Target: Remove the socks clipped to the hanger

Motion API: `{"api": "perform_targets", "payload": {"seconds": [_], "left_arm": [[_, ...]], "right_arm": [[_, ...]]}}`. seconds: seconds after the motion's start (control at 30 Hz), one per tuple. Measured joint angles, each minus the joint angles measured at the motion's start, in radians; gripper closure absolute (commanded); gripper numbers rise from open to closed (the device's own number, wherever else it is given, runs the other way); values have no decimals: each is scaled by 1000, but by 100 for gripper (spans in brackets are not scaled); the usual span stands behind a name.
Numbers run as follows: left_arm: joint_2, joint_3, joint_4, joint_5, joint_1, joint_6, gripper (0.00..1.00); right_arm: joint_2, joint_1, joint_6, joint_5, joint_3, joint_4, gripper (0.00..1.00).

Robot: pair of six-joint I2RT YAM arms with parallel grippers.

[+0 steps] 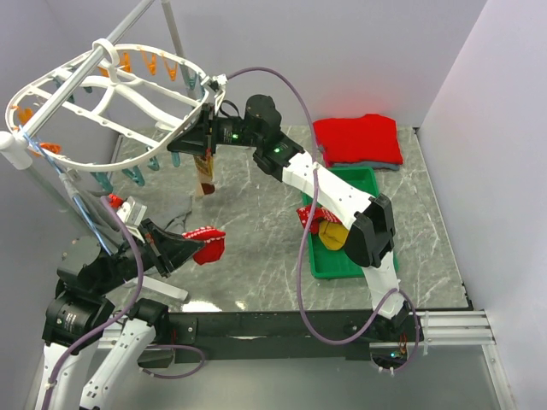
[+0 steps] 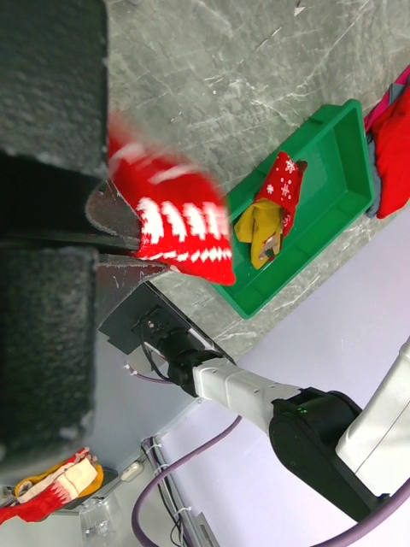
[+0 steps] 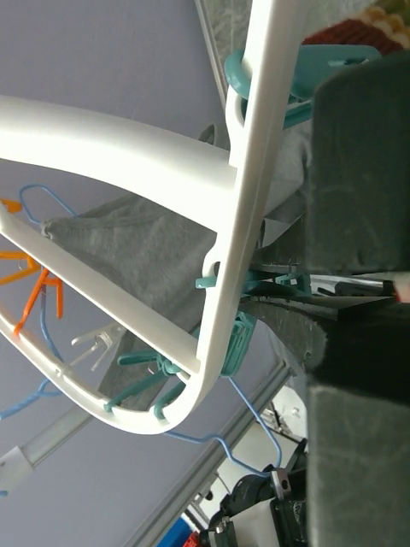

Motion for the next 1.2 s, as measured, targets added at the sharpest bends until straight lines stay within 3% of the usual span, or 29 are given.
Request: {"api": "perform_targets", "payload": {"seconds": [0.07,0.1,0.17,0.27,0.37,0.43,0.67,0.9,1.07,1.2], "left_arm": [[0,0,-1,0,0,0,99],[0,0,-2,0,0,-2,99],[-2,0,-4,-1,0,-3,99],[-3,0,-6,-1,0,-3,99],[-3,0,-7,-1,0,-3,99],[-3,0,-8,-2,0,-2,99],[-3,0,-14,-6,0,2,99],[5,0,-16,-10,0,6,99],[13,0,-22,-10,0,17,99],[14,0,-21,-9,0,27,99]], "right_arm": [[0,0,-2,3,0,-6,100],[0,0,-4,3,0,-9,82],[0,0,-8,7,0,-19,68],[0,0,-33,23,0,-56,35],[-14,8,-84,59,-18,-122,22],[-33,9,-114,80,-48,-160,1],[-149,13,-189,132,-201,-272,0],[-379,13,-290,151,-434,-346,0],[-541,13,-356,96,-586,-367,0],[-636,15,-365,-3,-710,-307,6]]}}
